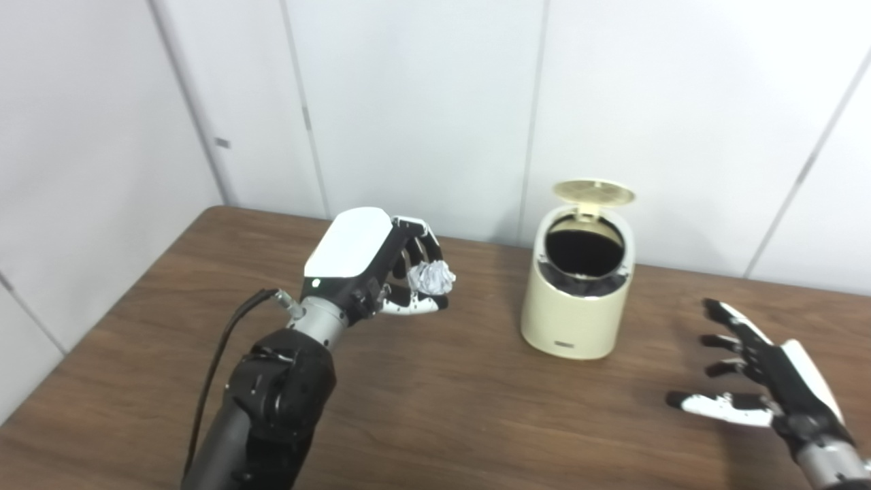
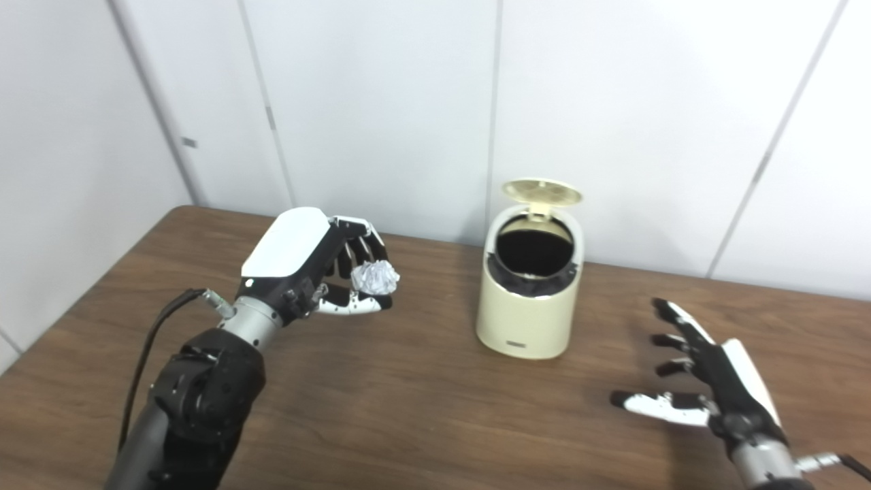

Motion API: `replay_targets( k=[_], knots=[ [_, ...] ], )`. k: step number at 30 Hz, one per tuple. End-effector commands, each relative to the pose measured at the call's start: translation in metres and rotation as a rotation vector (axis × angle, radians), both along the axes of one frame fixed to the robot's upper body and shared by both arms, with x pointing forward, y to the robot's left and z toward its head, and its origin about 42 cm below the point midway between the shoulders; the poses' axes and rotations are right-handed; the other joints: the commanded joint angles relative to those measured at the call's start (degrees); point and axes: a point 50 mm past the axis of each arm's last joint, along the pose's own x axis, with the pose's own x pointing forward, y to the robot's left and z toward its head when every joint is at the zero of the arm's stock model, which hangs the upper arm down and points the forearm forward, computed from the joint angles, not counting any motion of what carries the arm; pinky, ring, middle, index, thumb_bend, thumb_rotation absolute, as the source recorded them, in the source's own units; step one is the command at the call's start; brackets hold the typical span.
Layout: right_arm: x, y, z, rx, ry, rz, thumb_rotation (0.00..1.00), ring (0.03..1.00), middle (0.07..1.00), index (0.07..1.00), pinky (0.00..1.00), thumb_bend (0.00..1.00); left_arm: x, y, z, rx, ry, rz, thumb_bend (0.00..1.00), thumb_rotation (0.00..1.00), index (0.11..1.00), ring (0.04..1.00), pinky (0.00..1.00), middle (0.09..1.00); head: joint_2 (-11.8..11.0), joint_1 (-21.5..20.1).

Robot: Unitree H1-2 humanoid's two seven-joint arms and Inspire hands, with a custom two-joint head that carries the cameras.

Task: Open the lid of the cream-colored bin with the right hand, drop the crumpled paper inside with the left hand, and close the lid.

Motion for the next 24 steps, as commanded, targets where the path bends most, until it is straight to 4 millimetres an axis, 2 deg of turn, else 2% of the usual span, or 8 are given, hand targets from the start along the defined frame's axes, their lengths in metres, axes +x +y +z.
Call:
replay_targets(
  k=[1,9,14,16,20,24],
  knots=[
    [0.010,0.006,0.017,0.009,-0.089,0.025,0.11,0.785,0.912,0.893,0.61,0.71,0.006,-0.007,0.015,-0.003,-0.099,-0.013,0.50,0.00,0.516,0.394,0.32,0.475,-0.25,-1.08],
    [0.009,0.008,0.006,0.010,-0.085,0.025,0.13,0.813,0.908,0.897,0.64,0.73,0.015,-0.022,0.012,-0.047,-0.114,-0.044,0.50,0.00,0.523,0.390,0.32,0.469,-1.75,-5.07],
    [0.009,0.010,-0.002,0.008,-0.095,0.029,0.13,0.815,0.897,0.895,0.63,0.73,0.021,-0.028,0.013,-0.079,-0.141,-0.069,0.50,0.00,0.524,0.385,0.31,0.467,-2.84,-6.96],
    [0.009,0.012,-0.004,0.006,-0.096,0.033,0.12,0.813,0.900,0.895,0.63,0.72,0.023,-0.031,0.014,-0.080,-0.155,-0.080,0.50,0.00,0.530,0.383,0.31,0.473,-3.08,-7.29],
    [0.009,0.013,-0.007,0.000,-0.094,0.036,0.17,0.811,0.901,0.896,0.63,0.72,0.027,-0.038,0.016,-0.104,-0.183,-0.096,0.50,0.00,0.524,0.383,0.30,0.470,-3.74,-7.82],
    [0.010,0.012,-0.012,0.000,-0.090,0.036,0.17,0.813,0.901,0.894,0.62,0.72,0.032,-0.042,0.019,-0.120,-0.202,-0.104,0.50,0.00,0.519,0.389,0.31,0.470,-4.07,-8.04]
  ],
)
